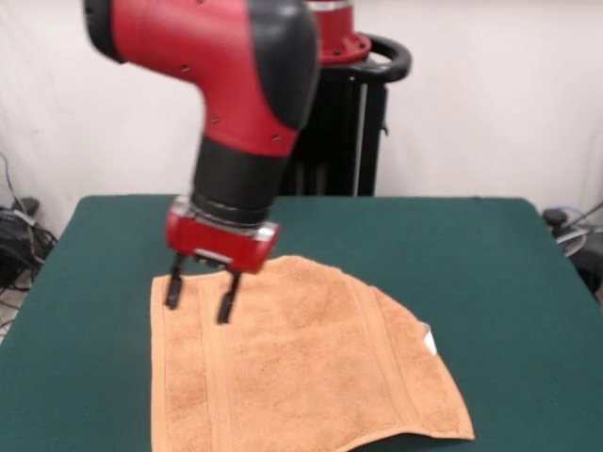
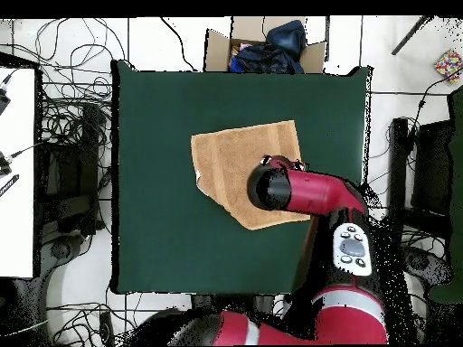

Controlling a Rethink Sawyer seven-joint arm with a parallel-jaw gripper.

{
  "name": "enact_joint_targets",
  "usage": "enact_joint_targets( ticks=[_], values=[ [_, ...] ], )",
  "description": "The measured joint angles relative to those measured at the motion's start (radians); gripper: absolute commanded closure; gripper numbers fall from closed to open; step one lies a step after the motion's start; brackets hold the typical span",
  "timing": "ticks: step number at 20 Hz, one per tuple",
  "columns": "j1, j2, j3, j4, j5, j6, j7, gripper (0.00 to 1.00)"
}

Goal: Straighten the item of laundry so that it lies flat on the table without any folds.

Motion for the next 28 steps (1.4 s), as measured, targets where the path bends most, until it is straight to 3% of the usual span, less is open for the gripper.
enact_joint_targets(
  ticks=[11,17,26,27,28],
  values=[
    [-0.100,0.081,0.008,0.027,-0.075,0.000,0.000,0.00],
    [-0.157,0.134,0.058,0.027,-0.117,-0.002,0.000,0.00],
    [-0.182,0.130,0.088,0.026,-0.133,0.009,0.000,0.00],
    [-0.187,0.130,0.093,0.026,-0.134,0.012,0.000,1.00],
    [-0.194,0.130,0.113,0.025,-0.135,0.021,0.000,1.00]
  ],
)
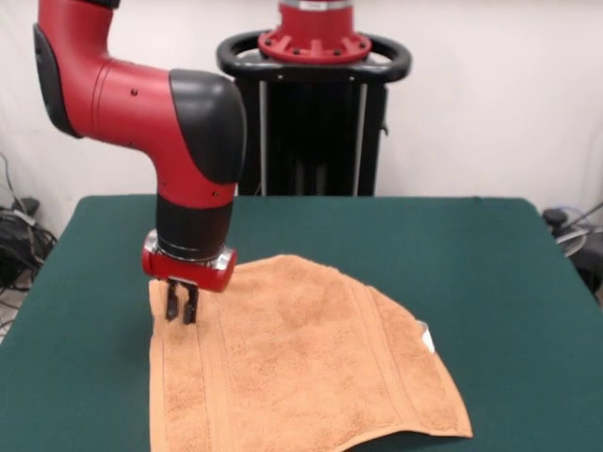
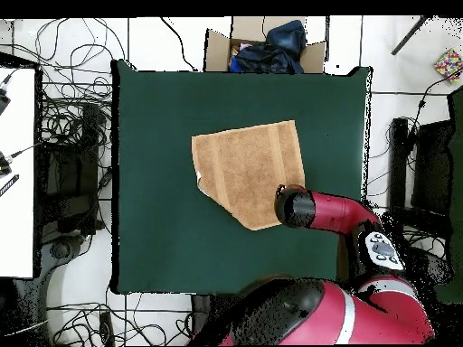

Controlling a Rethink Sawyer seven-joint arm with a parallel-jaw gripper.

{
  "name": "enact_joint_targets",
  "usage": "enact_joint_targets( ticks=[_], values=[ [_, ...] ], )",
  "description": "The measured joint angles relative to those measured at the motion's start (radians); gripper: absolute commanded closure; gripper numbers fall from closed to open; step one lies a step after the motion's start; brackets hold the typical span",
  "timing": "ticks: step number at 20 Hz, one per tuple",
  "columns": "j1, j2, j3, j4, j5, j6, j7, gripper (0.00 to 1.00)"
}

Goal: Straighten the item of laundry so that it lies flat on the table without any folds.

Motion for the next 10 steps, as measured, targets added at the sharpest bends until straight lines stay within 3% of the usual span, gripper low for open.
enact_joint_targets(
  ticks=[10],
  values=[
    [0.005,0.001,0.007,-0.021,-0.025,0.041,0.000,1.00]
  ],
)
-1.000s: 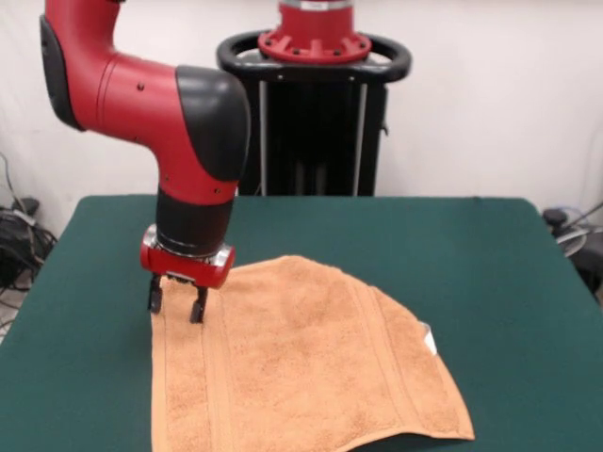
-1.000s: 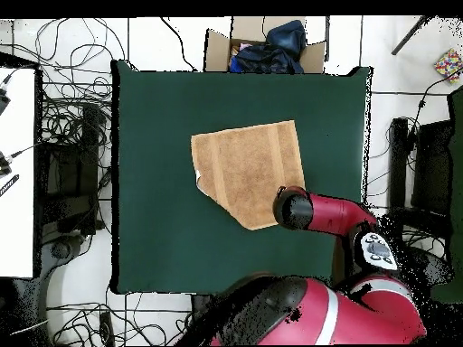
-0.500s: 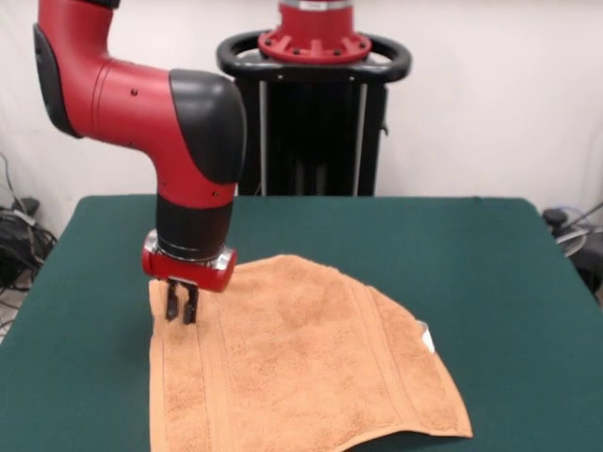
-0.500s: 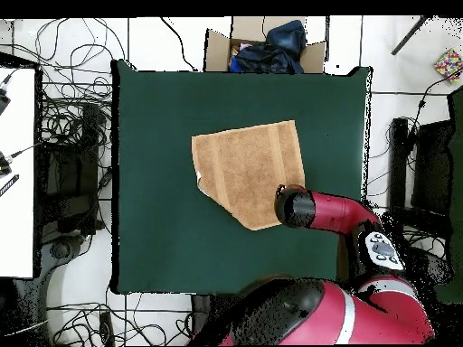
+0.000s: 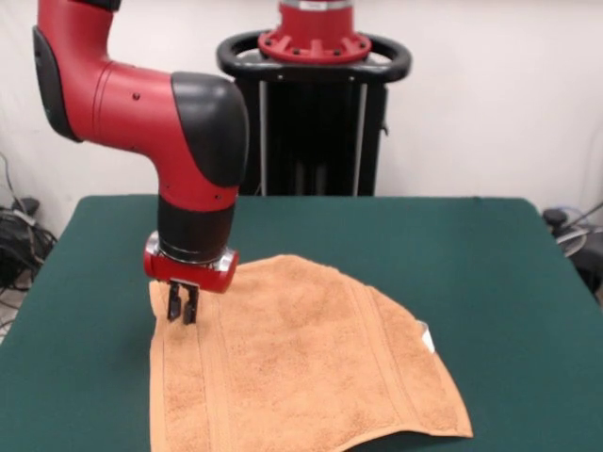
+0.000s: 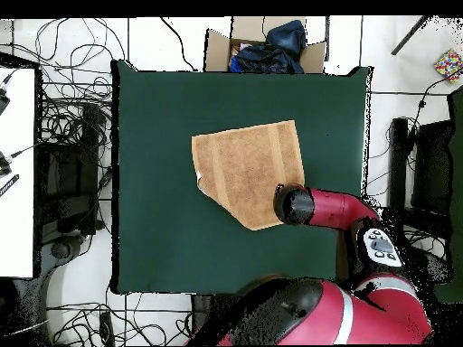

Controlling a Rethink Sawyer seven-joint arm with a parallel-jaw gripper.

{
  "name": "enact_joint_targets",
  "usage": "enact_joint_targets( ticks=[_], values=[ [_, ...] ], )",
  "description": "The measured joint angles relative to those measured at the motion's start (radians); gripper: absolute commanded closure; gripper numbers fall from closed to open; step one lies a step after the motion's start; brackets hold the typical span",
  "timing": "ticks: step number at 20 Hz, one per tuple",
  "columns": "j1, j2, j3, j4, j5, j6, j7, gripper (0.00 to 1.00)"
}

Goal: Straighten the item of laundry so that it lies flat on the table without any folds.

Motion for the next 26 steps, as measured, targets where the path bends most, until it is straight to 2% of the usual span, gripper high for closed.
enact_joint_targets(
  ticks=[5,9,10,11,18,22,26],
  values=[
    [0.006,0.001,-0.004,-0.003,-0.006,0.003,0.000,1.00],
    [0.062,0.014,-0.053,-0.021,-0.015,-0.008,0.000,1.00],
    [0.083,0.020,-0.073,-0.026,-0.017,-0.016,0.000,1.00],
    [0.149,0.039,-0.135,-0.040,-0.018,-0.042,0.001,1.00],
    [0.345,0.112,-0.325,-0.059,-0.017,-0.119,0.006,1.00],
    [0.425,0.125,-0.415,-0.041,-0.016,-0.119,0.006,1.00],
    [0.454,0.125,-0.463,-0.019,-0.010,-0.119,0.007,1.00]
  ],
)
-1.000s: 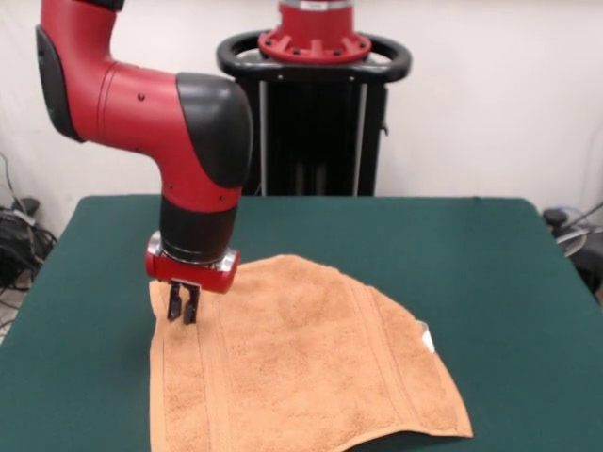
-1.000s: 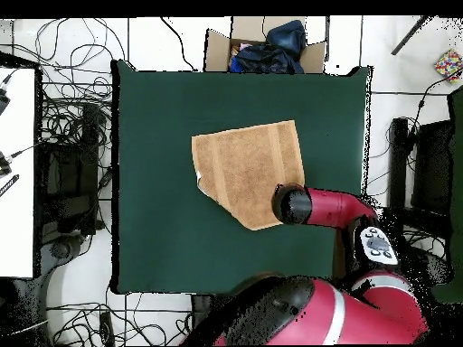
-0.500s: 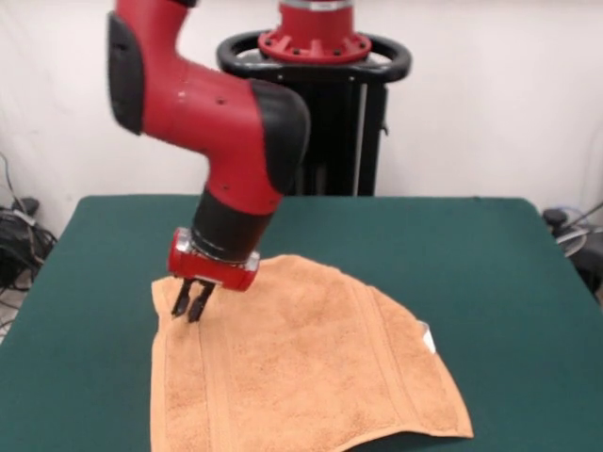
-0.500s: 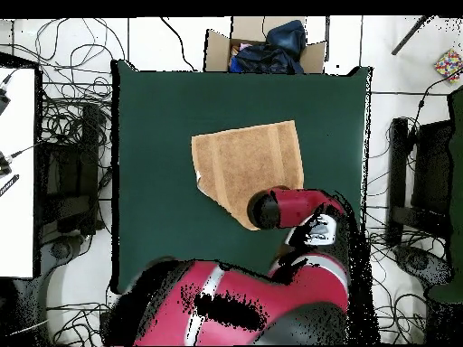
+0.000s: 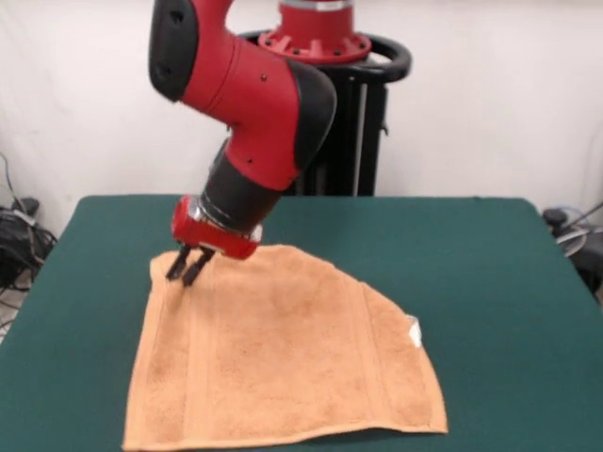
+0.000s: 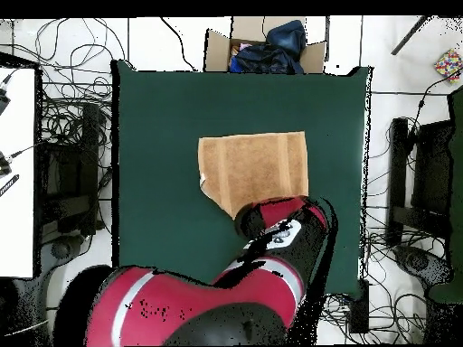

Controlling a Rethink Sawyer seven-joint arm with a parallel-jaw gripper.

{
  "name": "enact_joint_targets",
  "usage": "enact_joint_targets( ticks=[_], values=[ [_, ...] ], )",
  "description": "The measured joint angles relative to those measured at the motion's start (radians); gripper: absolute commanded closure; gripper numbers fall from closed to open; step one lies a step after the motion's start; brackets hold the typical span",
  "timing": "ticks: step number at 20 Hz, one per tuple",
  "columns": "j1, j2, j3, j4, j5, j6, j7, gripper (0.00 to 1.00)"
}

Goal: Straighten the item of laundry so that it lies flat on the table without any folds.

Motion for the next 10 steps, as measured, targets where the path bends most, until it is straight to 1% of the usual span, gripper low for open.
enact_joint_targets(
  ticks=[1,5,10],
  values=[
    [0.008,0.001,-0.024,0.011,0.004,0.000,0.001,1.00],
    [0.018,0.011,-0.067,0.031,0.020,-0.004,0.001,1.00],
    [0.022,0.059,-0.121,0.040,0.065,-0.047,0.001,1.00]
  ],
)
